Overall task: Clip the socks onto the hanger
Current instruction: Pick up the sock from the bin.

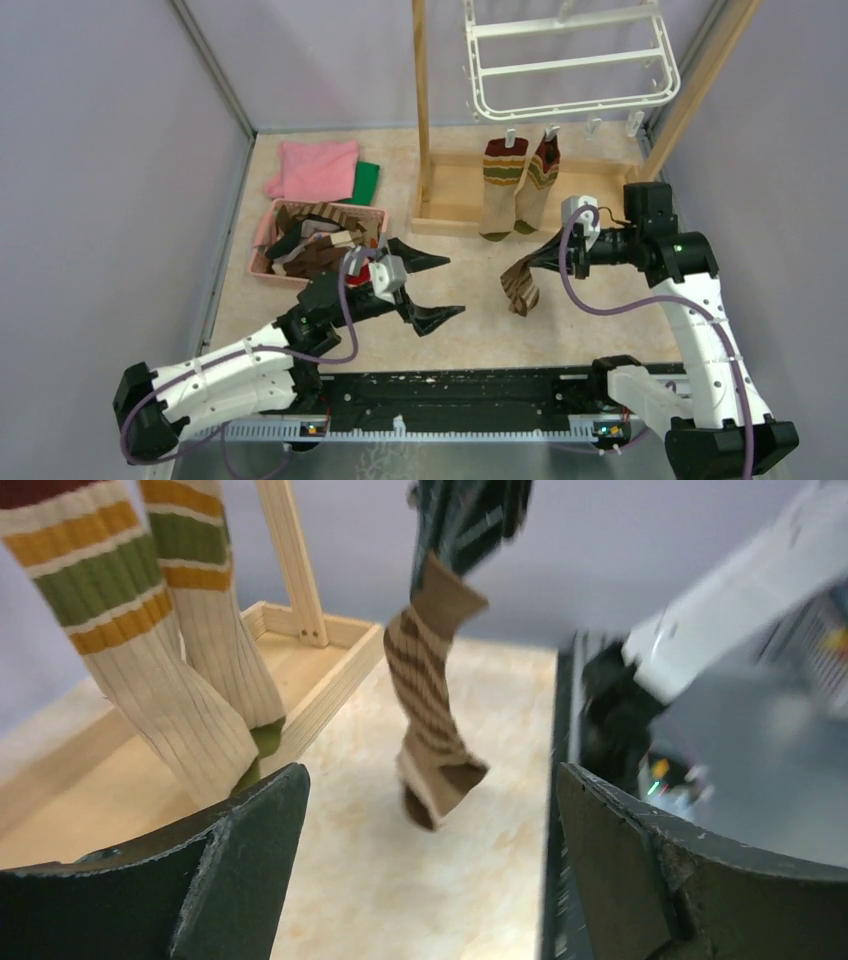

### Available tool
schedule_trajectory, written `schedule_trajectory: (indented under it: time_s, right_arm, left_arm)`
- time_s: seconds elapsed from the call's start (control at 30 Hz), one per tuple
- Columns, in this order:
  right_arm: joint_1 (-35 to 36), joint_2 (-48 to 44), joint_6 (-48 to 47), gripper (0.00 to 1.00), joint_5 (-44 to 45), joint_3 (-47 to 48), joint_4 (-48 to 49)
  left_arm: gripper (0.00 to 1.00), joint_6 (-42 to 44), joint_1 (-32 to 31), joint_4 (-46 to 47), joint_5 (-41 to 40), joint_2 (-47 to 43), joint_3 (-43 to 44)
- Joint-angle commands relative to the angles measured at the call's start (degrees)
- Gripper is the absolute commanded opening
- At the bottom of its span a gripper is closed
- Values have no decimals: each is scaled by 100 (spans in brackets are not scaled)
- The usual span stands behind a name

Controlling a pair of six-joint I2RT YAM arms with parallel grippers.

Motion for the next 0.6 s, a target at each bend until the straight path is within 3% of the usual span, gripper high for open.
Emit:
schedule_trajectory:
  time_s: [0.0,0.17,0.47,0.57]
  right_arm:
    - [-13,110,-732,0,137,24,-655]
    - [-11,165,-799,0,224,-188,-599]
    - [-12,289,-756,0,148,-394,-382]
    - [-13,300,-751,0,139,-396,-377]
  left_arm:
    - [99,2923,-13,719,887,370,-343]
    - [99,3338,-16,1435,939,1235,21]
    - [93,2304,-99,2637,1286,2825,794]
    - [85,2310,-161,2793,1299,3106,914]
